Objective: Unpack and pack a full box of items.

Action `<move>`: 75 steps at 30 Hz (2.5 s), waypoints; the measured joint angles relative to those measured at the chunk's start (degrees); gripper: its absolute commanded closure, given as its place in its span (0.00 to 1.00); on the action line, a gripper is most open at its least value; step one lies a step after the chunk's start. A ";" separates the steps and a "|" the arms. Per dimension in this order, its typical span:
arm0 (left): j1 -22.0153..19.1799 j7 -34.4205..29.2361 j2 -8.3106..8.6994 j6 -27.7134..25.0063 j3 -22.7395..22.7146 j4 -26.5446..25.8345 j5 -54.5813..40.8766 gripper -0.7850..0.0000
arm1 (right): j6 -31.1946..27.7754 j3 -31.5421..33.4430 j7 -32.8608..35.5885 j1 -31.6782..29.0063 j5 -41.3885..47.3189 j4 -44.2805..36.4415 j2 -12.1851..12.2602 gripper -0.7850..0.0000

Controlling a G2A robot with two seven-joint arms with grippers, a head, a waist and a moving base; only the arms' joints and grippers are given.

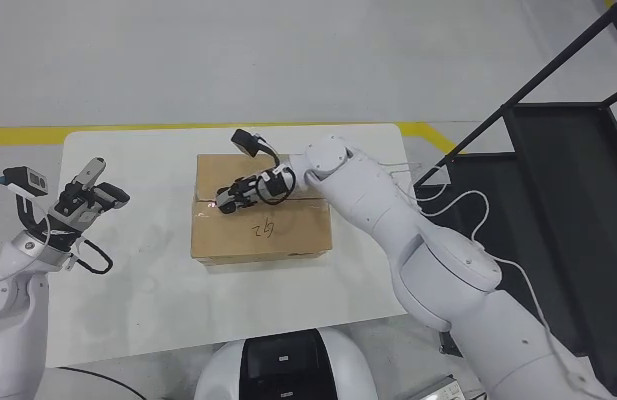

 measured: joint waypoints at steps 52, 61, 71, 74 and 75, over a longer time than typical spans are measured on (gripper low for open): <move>0.00 0.00 0.00 0.00 0.00 0.00 0.00 0.00 | -18.71 3.07 -6.66 2.79 -14.62 -3.59 -2.91 0.00; 0.00 0.00 0.00 0.00 0.00 0.00 0.00 0.00 | -22.81 3.37 -11.61 2.92 -21.02 -5.79 -2.04 0.00; 0.00 0.00 0.00 0.00 0.00 0.00 0.00 0.00 | -19.53 3.68 -22.89 3.92 -35.73 -9.81 0.38 0.00; 0.00 0.00 0.00 0.00 0.00 0.00 0.00 0.00 | -18.86 4.45 -25.56 3.23 -39.74 -12.85 1.59 0.00; 0.00 0.00 0.00 0.00 0.00 0.00 0.00 0.00 | -18.53 4.74 -26.13 2.87 -40.72 -13.90 1.96 0.00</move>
